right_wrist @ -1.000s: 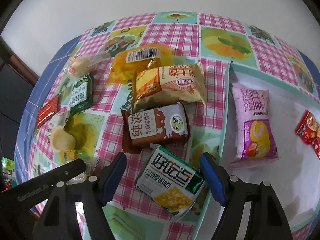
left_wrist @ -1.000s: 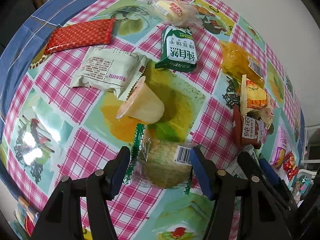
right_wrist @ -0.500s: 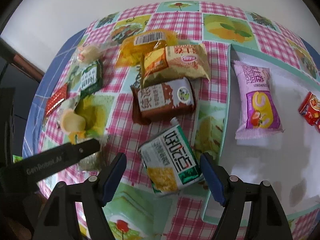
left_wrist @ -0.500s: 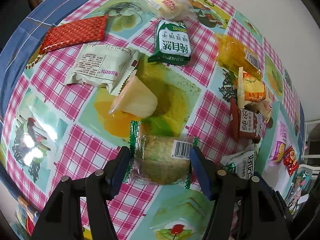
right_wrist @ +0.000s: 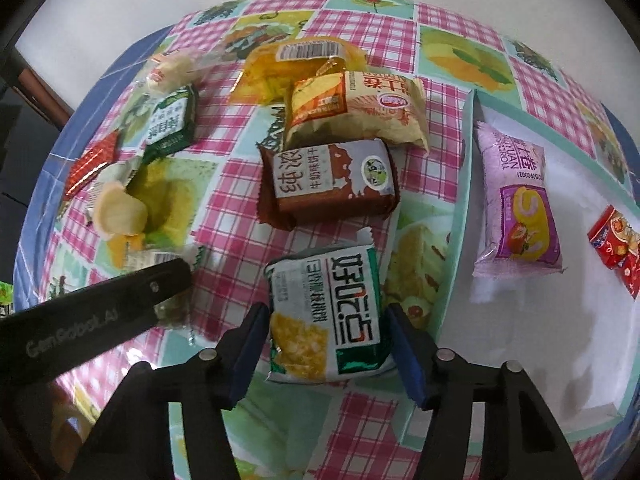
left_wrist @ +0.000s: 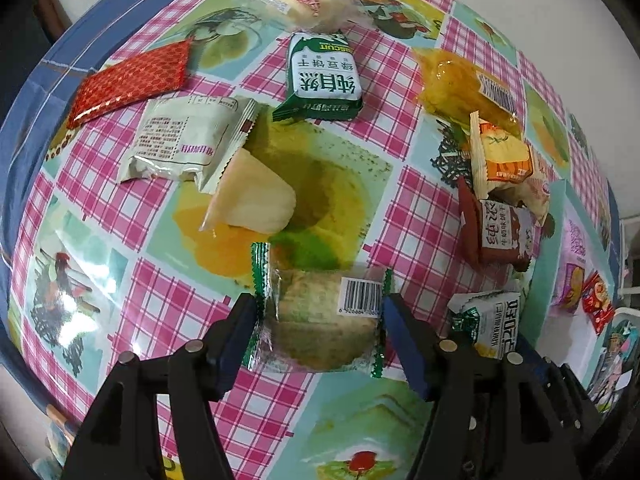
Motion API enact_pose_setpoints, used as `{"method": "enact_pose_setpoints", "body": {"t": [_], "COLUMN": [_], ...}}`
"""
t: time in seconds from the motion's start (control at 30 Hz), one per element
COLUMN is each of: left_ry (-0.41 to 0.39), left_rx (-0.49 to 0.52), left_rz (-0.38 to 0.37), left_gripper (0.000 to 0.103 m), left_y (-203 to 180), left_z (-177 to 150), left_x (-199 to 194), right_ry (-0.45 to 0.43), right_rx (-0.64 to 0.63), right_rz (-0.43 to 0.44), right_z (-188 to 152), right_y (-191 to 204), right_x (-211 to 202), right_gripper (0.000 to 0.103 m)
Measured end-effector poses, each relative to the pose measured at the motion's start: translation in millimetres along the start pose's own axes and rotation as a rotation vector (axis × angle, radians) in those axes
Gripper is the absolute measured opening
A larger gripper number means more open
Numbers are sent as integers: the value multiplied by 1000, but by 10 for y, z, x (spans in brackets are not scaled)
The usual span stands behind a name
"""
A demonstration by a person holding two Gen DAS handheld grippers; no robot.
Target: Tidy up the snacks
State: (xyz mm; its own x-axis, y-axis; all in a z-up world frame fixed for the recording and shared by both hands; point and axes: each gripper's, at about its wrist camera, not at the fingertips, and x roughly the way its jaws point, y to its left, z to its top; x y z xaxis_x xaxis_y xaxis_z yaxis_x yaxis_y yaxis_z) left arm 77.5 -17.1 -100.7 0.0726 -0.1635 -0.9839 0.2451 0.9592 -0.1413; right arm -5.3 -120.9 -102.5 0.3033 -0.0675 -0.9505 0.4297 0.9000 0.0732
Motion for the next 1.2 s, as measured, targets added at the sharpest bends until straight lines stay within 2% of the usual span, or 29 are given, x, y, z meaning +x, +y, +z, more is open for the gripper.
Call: {"method": "enact_pose_setpoints", "body": {"t": [0.3,0.77,0.8,0.9,0.97,1.2], "left_ry": [-21,-26,-29,-39,-39,-42], "left_rx": [88,132,137,154,159,127], "left_rz": [79,94,90,68,52,-2], "left_gripper": [69,69,68,56,48,42], "left_y": [-314,-521,-540,-546,-542,-484], "left_z": [25,-20,-23,-72,-70,-30], "left_x": [94,123,122,33,27,-34], "right_ry": [-2,-13,-13,-15,-14,-14], "right_rx": [-54,-49,-47,-49,-46,-23], "right_rz": [-60,-69,-68,-68,-66,-65], "right_z": [-2,-4,-5,-1,4,8], "right_y": [94,68,70,75,69,40], "right_x": [64,61,61,65,59,38], "right_gripper": [60,61,61,61,57,54]}}
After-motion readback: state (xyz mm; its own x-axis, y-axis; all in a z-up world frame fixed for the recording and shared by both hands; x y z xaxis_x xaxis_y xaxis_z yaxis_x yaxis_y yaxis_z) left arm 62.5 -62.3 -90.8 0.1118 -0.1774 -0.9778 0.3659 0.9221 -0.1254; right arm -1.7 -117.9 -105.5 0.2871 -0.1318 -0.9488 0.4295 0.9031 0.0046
